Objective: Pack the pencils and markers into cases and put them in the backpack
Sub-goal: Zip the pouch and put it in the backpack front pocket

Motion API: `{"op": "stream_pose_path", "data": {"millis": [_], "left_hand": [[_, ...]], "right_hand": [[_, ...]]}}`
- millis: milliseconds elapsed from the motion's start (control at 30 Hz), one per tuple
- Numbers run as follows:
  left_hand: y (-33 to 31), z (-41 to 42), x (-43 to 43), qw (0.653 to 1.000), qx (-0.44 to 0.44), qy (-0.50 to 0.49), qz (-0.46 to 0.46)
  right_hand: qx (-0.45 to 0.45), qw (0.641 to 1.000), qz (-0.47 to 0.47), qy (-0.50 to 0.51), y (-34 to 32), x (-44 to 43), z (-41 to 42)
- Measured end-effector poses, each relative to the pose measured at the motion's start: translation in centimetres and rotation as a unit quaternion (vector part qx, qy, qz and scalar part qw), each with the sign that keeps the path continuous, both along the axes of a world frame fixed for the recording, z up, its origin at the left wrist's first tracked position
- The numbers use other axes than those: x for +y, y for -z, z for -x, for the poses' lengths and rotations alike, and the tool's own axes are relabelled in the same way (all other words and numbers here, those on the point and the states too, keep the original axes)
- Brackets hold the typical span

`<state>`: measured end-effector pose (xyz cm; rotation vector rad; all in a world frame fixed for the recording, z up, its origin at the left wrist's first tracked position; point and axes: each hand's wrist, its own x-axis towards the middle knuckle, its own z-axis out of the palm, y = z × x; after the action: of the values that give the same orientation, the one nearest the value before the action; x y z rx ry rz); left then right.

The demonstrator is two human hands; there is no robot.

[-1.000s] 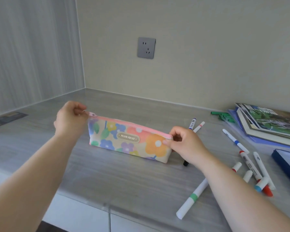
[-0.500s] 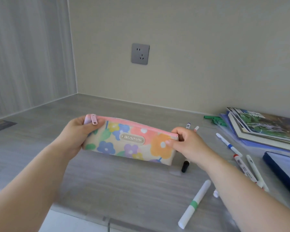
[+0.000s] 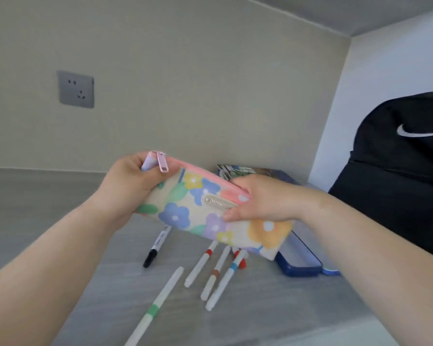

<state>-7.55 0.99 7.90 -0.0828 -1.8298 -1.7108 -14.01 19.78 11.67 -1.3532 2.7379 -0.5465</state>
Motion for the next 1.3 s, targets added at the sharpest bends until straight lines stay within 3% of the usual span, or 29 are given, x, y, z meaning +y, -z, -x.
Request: {"op": "stream_pose_path", "data": {"millis": [267, 433, 567, 667, 867, 967, 1067, 1167, 1300], "left_hand": [[-1.3, 9.2, 13.0, 0.985, -0.026, 0.172, 0.015], [-2.7, 14.1, 19.6, 0.952, -0.028, 0.300, 0.059], [-3.1, 18.4, 23.9, 0.965, -0.040, 0.251, 0.068], [-2.9, 22.8, 27.5, 0.965, -0.045, 0.198, 0.167], [-3.1, 30.2, 32.2, 0.910, -0.005, 0.109, 0.400], [-3.6, 32.8, 32.6, 0.859, -0.002, 0.067, 0.507], [-4.1, 34.1, 32.8, 0.807, 0.010, 0.038, 0.590], [-4.2, 34.3, 32.4, 0.769, 0.077, 0.011, 0.635], [-3.6, 33.6, 30.7, 0.778, 0.155, 0.020, 0.608]], "right_hand": [[0.057, 0.983, 0.021, 0.172, -0.5, 14.7, 3.2], [0.087, 0.952, 0.043, 0.290, -1.4, 23.9, 5.0], [0.090, 0.916, 0.140, 0.364, -2.4, 29.9, 7.0], [0.100, 0.882, 0.236, 0.397, -3.1, 32.6, 8.8], [0.123, 0.816, 0.416, 0.383, -4.3, 33.7, 12.6], [0.135, 0.802, 0.471, 0.342, -5.2, 32.5, 15.0], [0.171, 0.796, 0.492, 0.308, -5.7, 30.6, 18.1], [0.211, 0.798, 0.472, 0.310, -5.6, 29.3, 20.6], [0.212, 0.835, 0.400, 0.314, -4.8, 29.3, 22.1]]}}
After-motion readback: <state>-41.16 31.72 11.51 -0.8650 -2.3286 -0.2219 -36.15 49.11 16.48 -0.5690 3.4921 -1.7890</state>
